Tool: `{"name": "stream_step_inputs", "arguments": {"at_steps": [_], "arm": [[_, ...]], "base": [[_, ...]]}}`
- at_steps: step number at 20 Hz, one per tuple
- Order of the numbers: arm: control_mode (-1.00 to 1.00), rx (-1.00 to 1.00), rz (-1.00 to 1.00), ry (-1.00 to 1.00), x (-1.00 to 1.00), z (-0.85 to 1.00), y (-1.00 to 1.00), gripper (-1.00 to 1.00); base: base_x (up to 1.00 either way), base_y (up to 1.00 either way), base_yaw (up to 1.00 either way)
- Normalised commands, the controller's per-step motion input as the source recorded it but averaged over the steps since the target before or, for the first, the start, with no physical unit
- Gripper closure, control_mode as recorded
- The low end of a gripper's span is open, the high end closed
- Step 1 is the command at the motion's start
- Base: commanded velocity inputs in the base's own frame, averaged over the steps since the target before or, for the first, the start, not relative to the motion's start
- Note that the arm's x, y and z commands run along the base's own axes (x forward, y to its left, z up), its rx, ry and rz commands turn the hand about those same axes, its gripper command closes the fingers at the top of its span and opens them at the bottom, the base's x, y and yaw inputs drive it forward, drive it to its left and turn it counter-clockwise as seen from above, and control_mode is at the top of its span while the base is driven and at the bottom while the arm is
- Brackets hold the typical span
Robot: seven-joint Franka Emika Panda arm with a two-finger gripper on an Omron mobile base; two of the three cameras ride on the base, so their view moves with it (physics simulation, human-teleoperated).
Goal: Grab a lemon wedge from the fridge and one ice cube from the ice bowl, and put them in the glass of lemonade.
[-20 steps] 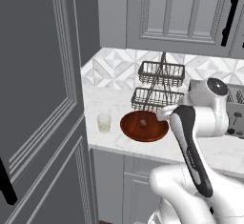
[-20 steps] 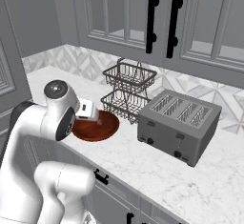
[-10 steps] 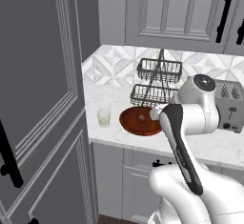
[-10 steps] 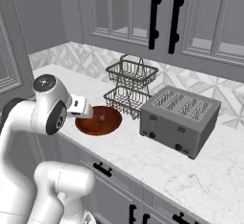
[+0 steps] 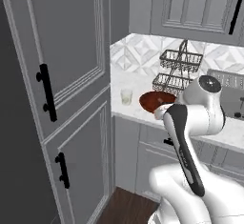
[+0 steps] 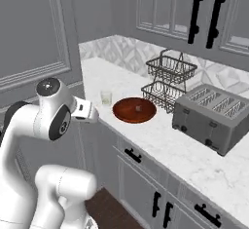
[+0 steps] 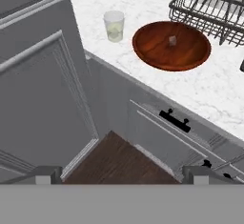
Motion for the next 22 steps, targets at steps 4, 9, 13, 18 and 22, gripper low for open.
{"name": "stream_step_inputs", "arguments": {"at_steps": [4, 9, 13, 18, 22], "arm": [[1.0, 0.0, 0.0, 0.0, 0.0, 0.0, 0.0, -1.0], [1.0, 0.0, 0.0, 0.0, 0.0, 0.0, 0.0, -1.0], [1.0, 0.0, 0.0, 0.0, 0.0, 0.0, 0.0, -1.0], [1.0, 0.0, 0.0, 0.0, 0.0, 0.0, 0.0, -1.0], [1.0, 0.0, 0.0, 0.0, 0.0, 0.0, 0.0, -1.0]], "base": [[0.0, 0.0, 1.0], [-0.45, -0.53, 0.88], [-0.96, -0.43, 0.64], [-0.48, 0.2, 0.39], [0.19, 0.93, 0.19]]}}
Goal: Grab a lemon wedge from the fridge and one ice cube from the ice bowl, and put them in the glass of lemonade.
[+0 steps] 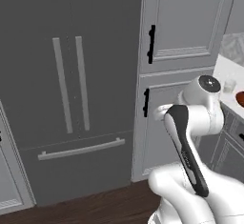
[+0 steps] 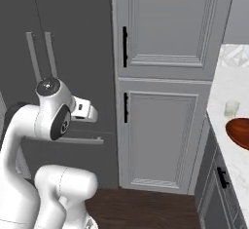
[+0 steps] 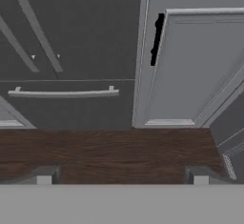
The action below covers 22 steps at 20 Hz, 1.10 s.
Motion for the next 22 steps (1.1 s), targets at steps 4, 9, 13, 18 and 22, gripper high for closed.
{"name": "stream_step_inputs", "arguments": {"at_steps": [4, 9, 13, 18, 22], "arm": [[1.0, 0.0, 0.0, 0.0, 0.0, 0.0, 0.0, -1.0], [1.0, 0.0, 0.0, 0.0, 0.0, 0.0, 0.0, -1.0], [1.0, 0.0, 0.0, 0.0, 0.0, 0.0, 0.0, -1.0], [1.0, 0.0, 0.0, 0.0, 0.0, 0.0, 0.0, -1.0], [1.0, 0.0, 0.0, 0.0, 0.0, 0.0, 0.0, -1.0]], "base": [[0.13, 0.98, -0.01], [0.15, 0.43, -0.06], [0.59, 0.11, 0.16], [0.27, 0.0, 0.23], [0.0, 0.2, 0.01]]}}
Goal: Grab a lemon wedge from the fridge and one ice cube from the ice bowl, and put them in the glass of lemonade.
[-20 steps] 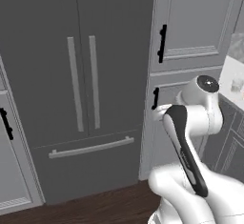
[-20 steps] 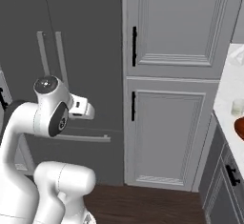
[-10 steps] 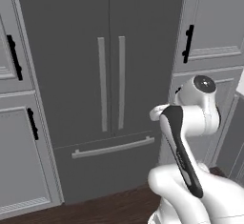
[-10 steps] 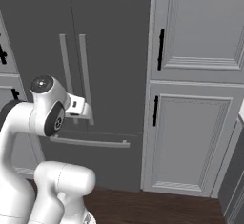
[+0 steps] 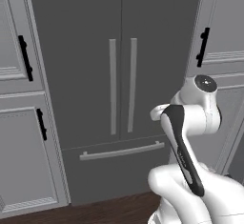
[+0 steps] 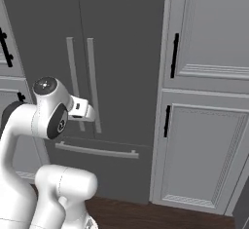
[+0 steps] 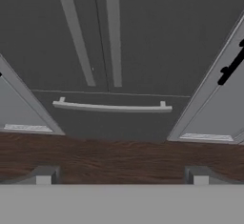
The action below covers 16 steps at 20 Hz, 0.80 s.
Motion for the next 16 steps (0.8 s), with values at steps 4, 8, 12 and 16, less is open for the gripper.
{"name": "stream_step_inputs", "arguments": {"at_steps": [4, 8, 12, 16], "arm": [[1.0, 0.0, 0.0, 0.0, 0.0, 0.0, 0.0, -1.0], [1.0, 0.0, 0.0, 0.0, 0.0, 0.0, 0.0, -1.0], [1.0, 0.0, 0.0, 0.0, 0.0, 0.0, 0.0, -1.0], [1.0, 0.0, 0.0, 0.0, 0.0, 0.0, 0.0, -1.0]], "base": [[0.0, 0.46, -0.1], [0.0, 0.35, -0.14], [-0.12, 0.05, -0.08], [-0.37, 0.08, 0.0]]}}
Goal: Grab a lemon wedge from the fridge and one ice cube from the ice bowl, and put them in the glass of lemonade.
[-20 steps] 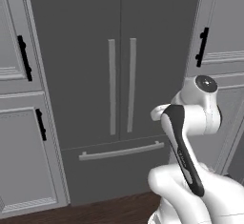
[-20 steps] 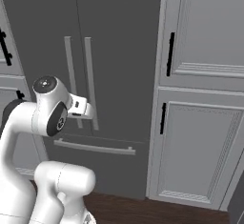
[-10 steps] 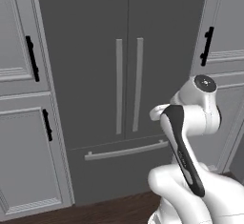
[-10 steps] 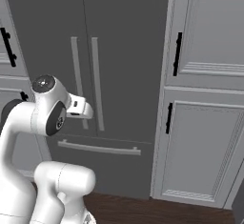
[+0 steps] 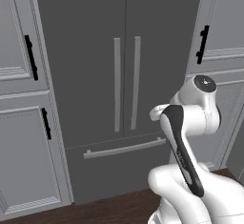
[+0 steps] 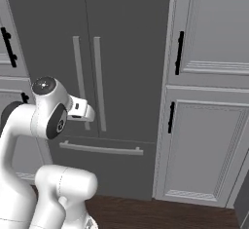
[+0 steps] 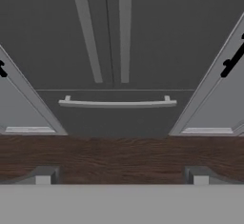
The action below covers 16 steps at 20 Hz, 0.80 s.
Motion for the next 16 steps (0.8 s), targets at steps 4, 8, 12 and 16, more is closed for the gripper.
{"name": "stream_step_inputs", "arguments": {"at_steps": [4, 8, 12, 16], "arm": [[1.0, 0.0, 0.0, 0.0, 0.0, 0.0, 0.0, -1.0], [1.0, 0.0, 0.0, 0.0, 0.0, 0.0, 0.0, -1.0], [1.0, 0.0, 0.0, 0.0, 0.0, 0.0, 0.0, -1.0], [1.0, 0.0, 0.0, 0.0, 0.0, 0.0, 0.0, -1.0]], "base": [[-0.17, 0.26, 0.0], [-0.24, 0.13, 0.0], [-0.26, 0.15, 0.0], [-0.29, 0.12, 0.0]]}}
